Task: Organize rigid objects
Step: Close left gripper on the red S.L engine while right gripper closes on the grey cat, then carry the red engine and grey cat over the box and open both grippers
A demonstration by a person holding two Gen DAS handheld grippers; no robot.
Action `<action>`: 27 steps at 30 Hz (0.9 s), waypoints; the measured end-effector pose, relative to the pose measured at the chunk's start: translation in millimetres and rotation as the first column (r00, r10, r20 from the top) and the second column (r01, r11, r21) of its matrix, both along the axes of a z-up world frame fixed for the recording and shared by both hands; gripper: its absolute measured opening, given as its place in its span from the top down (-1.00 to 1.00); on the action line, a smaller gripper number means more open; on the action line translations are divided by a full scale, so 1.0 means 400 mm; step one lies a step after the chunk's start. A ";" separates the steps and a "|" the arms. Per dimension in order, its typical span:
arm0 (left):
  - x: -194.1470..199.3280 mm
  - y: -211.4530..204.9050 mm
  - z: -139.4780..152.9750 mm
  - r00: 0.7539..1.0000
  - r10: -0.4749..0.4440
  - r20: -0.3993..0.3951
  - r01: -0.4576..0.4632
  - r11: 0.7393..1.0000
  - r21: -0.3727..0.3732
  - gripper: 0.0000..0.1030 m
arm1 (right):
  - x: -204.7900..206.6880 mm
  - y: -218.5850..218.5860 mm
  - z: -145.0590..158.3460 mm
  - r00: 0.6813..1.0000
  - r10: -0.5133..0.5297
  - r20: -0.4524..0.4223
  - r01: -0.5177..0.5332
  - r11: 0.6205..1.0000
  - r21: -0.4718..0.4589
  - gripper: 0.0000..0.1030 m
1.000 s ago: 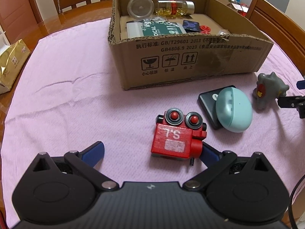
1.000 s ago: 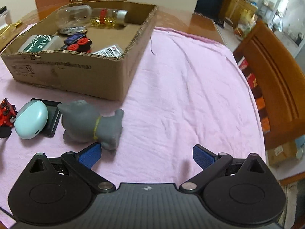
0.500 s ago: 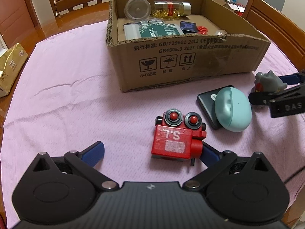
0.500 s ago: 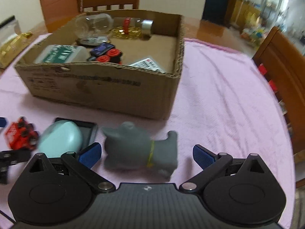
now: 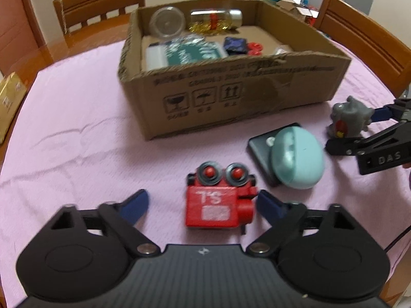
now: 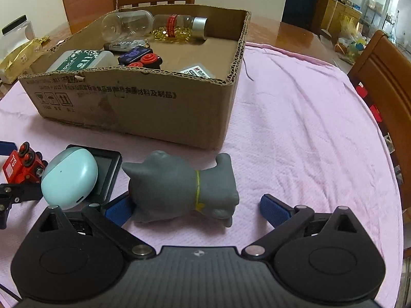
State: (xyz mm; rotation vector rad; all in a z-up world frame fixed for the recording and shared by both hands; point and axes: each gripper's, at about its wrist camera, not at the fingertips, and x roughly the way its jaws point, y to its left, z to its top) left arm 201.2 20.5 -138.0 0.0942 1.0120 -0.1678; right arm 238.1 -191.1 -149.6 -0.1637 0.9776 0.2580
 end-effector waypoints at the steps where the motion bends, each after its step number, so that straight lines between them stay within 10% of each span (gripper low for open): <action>1: -0.001 -0.007 0.004 1.000 -0.011 0.006 0.011 1.000 0.000 -0.46 | -0.002 -0.001 0.000 1.000 0.002 0.003 -0.002 1.000 0.000 -1.00; 6: 0.002 -0.034 0.014 0.999 -0.053 0.010 0.053 0.999 0.001 -0.06 | -0.003 -0.003 0.002 1.000 0.011 0.003 -0.011 1.000 0.001 -1.00; 16: 0.007 -0.038 0.015 0.999 -0.044 -0.002 0.044 0.999 0.003 -0.06 | 0.010 0.021 0.015 1.000 -0.003 -0.016 0.003 1.000 -0.005 -0.99; 27: 0.016 -0.026 0.026 0.997 -0.059 -0.042 0.059 0.998 -0.005 -0.06 | 0.008 0.035 0.055 0.998 0.031 -0.046 -0.031 0.999 -0.008 -0.49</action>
